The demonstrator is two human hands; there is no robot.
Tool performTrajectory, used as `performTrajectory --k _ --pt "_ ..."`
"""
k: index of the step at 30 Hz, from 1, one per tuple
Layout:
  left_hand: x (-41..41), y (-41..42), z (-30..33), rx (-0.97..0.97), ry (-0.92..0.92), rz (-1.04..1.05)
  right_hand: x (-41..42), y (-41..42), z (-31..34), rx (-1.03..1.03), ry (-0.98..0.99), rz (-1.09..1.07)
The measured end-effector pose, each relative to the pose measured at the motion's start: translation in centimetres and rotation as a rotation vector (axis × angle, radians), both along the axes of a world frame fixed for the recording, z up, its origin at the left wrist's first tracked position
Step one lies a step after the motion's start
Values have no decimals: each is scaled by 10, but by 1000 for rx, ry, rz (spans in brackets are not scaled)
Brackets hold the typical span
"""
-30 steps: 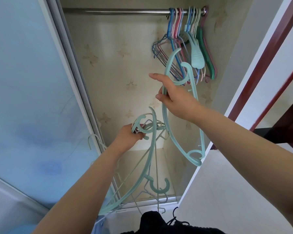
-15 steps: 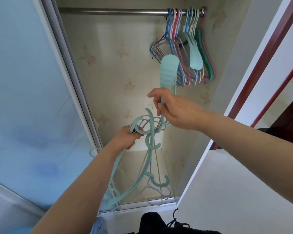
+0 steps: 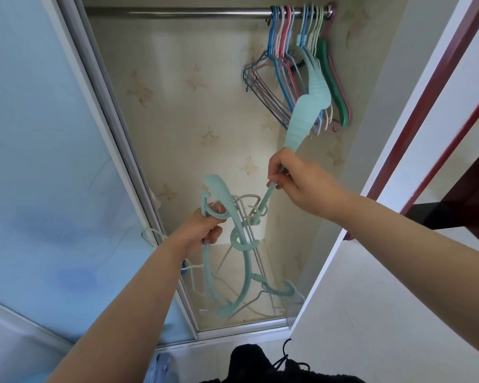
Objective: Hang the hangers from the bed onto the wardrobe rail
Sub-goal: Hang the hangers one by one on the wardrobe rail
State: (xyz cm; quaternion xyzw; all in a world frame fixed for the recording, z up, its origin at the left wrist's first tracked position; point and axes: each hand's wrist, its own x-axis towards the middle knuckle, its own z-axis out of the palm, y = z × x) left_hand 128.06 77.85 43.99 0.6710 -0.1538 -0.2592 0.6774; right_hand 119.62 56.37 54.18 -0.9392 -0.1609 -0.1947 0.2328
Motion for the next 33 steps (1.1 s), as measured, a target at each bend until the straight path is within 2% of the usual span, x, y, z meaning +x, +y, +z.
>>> performTrajectory --k 5,8,10,12,14,16,18,21,24,27,33 --pt "1 -2 -1 -85 46 92 0 -5 -10 139 -104 -184" --pt "-7 -7 0 -68 0 154 0 -2 -21 82 -256 -200" --pt "-13 -11 5 24 -65 152 0 3 -30 -50 -352 -183" --pt "-16 -17 10 225 -148 143 0 5 -41 -151 -417 -183" --pt "-16 -21 14 365 -237 126 1 2 -47 -171 -438 -206" --pt "-16 -22 14 327 -317 88 3 -2 -46 -156 -451 -224" --pt "-16 -20 10 256 -315 40 6 -5 -46 -186 -460 -229" --pt "-14 -15 4 248 -271 -7 9 -8 -48 -211 -465 -237" --pt "-13 -12 0 110 -153 -15 13 -14 -51 -154 -518 -230" --pt "-13 -11 0 91 -127 26 11 -17 -48 -52 -528 -176" --pt "-5 -7 0 110 -149 70 1 -28 -24 304 -280 -105"
